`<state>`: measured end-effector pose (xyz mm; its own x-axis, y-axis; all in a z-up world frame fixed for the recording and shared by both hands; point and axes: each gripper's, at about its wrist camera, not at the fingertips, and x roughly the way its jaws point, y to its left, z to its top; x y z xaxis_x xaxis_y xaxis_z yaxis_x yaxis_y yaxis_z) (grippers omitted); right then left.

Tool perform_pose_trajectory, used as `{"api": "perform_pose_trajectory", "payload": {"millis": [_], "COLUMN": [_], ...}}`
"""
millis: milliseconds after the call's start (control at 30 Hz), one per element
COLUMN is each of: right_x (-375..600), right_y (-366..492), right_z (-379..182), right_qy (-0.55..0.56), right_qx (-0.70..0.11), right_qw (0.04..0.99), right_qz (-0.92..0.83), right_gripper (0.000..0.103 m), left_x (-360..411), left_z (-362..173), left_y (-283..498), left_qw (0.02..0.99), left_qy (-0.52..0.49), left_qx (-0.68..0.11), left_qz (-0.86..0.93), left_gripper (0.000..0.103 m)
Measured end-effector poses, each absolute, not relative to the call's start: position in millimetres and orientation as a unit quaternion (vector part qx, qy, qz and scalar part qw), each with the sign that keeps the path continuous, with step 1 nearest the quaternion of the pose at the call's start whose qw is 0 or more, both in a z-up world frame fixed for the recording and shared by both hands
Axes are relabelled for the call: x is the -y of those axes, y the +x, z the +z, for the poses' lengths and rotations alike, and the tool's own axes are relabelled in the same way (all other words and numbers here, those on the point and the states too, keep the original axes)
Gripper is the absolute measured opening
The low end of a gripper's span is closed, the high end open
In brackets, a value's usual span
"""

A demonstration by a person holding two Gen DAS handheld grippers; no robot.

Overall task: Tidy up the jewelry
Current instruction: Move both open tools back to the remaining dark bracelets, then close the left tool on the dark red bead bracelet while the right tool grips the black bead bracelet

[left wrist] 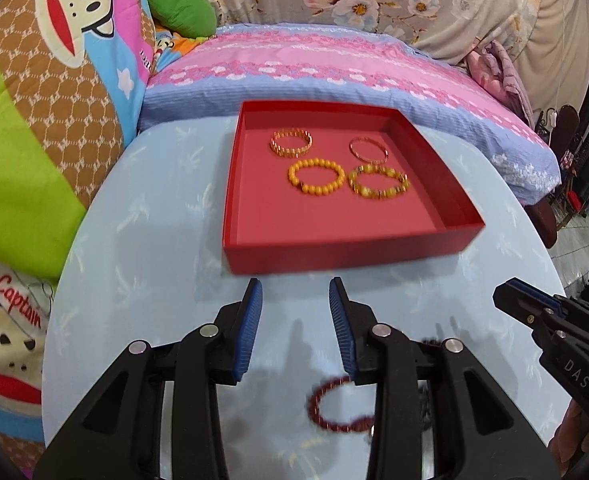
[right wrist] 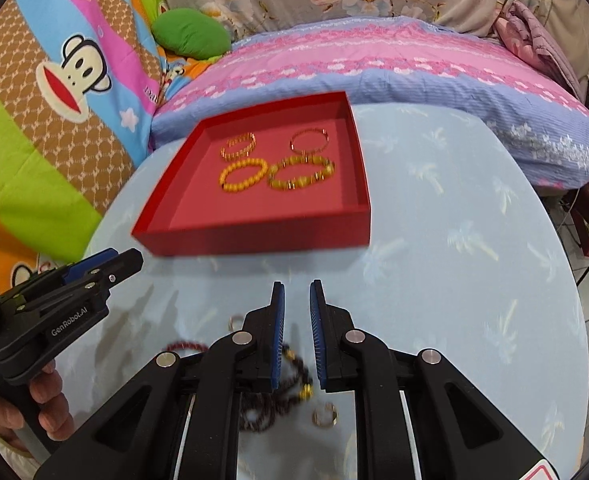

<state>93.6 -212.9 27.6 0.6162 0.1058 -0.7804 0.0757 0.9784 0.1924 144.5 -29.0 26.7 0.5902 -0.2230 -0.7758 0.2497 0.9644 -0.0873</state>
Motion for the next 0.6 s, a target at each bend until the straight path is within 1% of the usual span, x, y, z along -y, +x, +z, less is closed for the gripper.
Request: {"api": "perform_pose_trajectory", "payload": {"millis": [133,333,567,600], "right_x": [209.1,202.2,194.1,192.8], "right_y": [79.3,71.9,79.2,80.6], "right_z": [5.7,-14.2,-25.2,-25.9], "right_qy": [0.105,0.098,0.082,0.079], "right_qx": [-0.459,-0.473,-0.48,-0.48], "right_qw": [0.882,0.876,0.873,0.873], "right_qz": [0.008,0.009,0.012,0.012], "right_gripper": [0.014,0.014,0.015,0.016], "left_x": [29.4,30.8,35.4,35.8], "left_z": [9.5,-14.5,-27.8,-30.1], "left_y": [125.6,110.1,105.1,105.3], "left_qw": [0.885,0.873,0.869,0.868], "left_qy": [0.021,0.021,0.026,0.027], "left_qx": [-0.446,-0.467,-0.475,-0.477], "left_qz": [-0.134,-0.135,-0.134,-0.133], "left_gripper": [0.04,0.04,0.04,0.04]}}
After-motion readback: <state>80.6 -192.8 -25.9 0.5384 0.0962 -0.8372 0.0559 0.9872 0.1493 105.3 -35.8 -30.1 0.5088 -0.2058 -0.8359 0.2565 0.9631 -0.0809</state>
